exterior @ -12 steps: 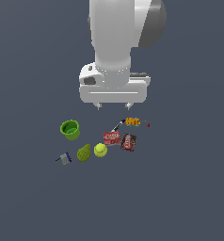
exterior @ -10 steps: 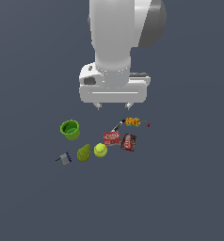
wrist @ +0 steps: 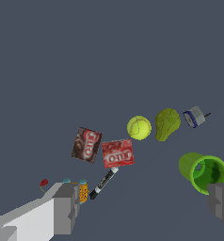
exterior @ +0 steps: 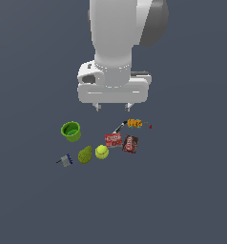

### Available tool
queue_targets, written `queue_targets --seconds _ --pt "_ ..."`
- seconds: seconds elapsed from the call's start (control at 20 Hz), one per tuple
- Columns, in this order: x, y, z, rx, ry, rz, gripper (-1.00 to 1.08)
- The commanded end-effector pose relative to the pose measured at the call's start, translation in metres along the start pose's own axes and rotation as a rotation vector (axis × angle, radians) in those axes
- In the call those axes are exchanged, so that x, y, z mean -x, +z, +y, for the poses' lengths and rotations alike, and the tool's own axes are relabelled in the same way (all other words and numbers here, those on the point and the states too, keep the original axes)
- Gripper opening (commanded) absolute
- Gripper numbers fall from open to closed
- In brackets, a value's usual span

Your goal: Pick up a designated object from a clutter of objects.

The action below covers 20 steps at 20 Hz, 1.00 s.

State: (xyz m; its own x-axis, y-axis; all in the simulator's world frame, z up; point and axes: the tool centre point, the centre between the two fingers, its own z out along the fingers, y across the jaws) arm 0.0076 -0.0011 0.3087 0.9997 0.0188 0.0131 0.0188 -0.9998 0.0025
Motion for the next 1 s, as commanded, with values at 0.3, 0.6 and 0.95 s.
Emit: queue_targets --seconds 0.3,0.6,0.95 --pt "-0.007 0.014 0.007 -0.007 0.041 -0.002 1.0" --pt "-0.019 0.048 0.025 -0.02 0.138 -0.005 1.0" --pt "-0.035 0.114 0.064 -0.028 0.325 -0.011 1.0"
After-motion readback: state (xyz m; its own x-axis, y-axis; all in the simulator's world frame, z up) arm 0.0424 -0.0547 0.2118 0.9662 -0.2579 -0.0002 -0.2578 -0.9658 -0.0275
